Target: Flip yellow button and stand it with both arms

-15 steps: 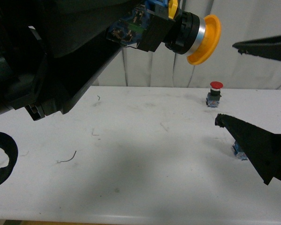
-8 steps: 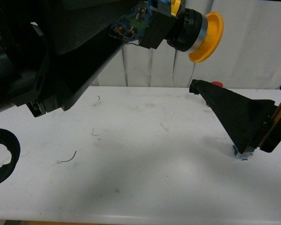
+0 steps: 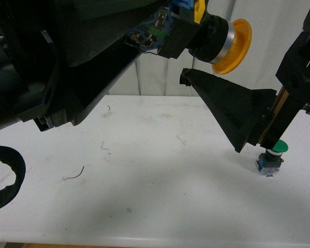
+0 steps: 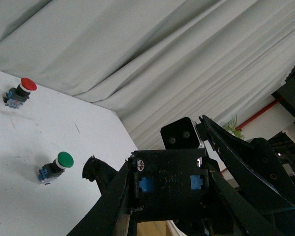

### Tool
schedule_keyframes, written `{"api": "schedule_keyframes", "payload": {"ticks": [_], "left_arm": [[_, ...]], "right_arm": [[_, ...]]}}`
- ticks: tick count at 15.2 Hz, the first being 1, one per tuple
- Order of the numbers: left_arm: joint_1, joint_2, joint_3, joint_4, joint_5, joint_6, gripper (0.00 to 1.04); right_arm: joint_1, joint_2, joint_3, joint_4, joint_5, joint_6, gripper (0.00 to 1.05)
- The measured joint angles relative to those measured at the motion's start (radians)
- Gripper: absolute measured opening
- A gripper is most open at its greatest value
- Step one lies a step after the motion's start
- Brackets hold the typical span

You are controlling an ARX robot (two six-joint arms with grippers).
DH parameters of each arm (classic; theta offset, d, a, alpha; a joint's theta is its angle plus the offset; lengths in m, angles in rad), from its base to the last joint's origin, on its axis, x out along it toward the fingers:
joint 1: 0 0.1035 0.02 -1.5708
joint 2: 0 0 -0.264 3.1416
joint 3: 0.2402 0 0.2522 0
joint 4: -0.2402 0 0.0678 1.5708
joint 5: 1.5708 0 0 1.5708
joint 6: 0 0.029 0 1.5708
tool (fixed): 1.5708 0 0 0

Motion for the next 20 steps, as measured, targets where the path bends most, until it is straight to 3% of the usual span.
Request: {"api": "schedule_keyframes", "payload": {"ticks": [2, 5, 8, 10, 16, 20], "left_arm": [[0.000, 0.005, 0.001, 0.006, 0.000, 0.000, 0.36], [-0.001, 0.010, 0.002, 0.005, -0.004, 0.000, 0.36], [0.002, 0.011, 0.002, 0.004, -0.008, -0.014, 0.36], [0.003, 0.011, 0.001, 0.009, -0.005, -0.029, 0.35], [0.006, 0.007, 0.001, 0.005, -0.003, -0.029, 0.35], [0.048, -0.080, -0.014, -0.032, 0.005, -0.027, 0.81]], "right_arm": [[0.000, 0.016, 0.006, -0.003, 0.001, 0.000, 0.92], [0.002, 0.025, 0.013, 0.005, 0.009, 0.000, 0.62], [0.008, 0.025, 0.017, 0.010, 0.030, 0.008, 0.40], [0.008, 0.025, 0.017, 0.011, 0.042, 0.023, 0.35], [0.006, 0.025, 0.017, 0.009, 0.045, 0.027, 0.35], [-0.023, 0.027, 0.017, -0.002, 0.037, 0.013, 0.35]]}}
